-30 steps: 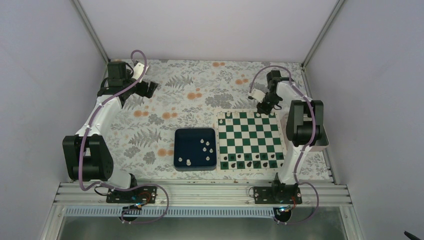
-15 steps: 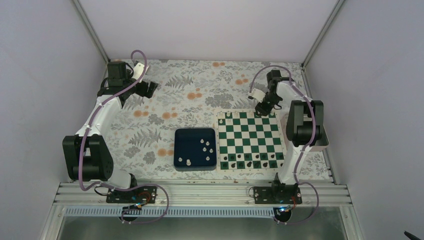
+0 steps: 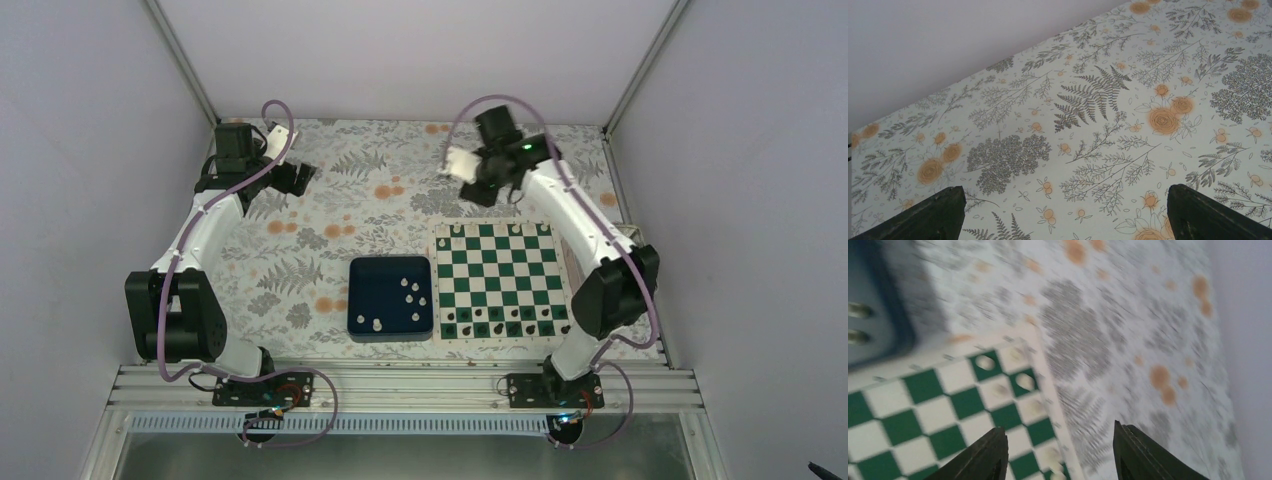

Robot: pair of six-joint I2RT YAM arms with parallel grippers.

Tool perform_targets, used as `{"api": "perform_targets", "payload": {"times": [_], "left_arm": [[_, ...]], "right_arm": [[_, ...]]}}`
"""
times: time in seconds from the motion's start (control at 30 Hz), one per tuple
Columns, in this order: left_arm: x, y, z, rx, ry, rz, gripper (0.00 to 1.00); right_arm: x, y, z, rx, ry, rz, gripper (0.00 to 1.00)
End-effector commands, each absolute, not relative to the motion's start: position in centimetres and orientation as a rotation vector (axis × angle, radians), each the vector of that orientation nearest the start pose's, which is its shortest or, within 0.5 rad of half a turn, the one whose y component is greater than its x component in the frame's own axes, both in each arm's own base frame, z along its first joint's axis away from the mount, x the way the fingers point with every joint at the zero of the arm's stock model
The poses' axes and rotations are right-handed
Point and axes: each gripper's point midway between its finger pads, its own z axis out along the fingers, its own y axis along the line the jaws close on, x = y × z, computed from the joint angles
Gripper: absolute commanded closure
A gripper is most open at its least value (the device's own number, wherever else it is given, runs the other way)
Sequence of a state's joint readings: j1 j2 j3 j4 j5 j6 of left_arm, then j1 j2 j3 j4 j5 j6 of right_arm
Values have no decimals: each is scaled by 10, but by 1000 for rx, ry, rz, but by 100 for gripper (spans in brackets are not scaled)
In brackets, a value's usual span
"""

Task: Set up the chess pieces on the board
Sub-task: Pick up the chess piece from the storage box.

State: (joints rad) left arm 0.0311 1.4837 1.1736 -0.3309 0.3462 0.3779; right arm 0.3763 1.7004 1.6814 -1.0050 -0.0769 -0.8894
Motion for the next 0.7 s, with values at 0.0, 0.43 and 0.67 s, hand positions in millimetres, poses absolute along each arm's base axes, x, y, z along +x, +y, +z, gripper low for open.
{"api": "perform_targets", "payload": {"times": [0.0,0.43,0.67], "left_arm": [[440,-43,224,566,2078,-143,0],[440,-43,224,566,2078,-144,0],[439,-43,224,568,2076,-142,0]], "right_arm": [[348,220,193,-1747,2097,-39,44],[210,355,122,-2284,1810,233,46],[161,380,87,-2445,1730,326,47]]}}
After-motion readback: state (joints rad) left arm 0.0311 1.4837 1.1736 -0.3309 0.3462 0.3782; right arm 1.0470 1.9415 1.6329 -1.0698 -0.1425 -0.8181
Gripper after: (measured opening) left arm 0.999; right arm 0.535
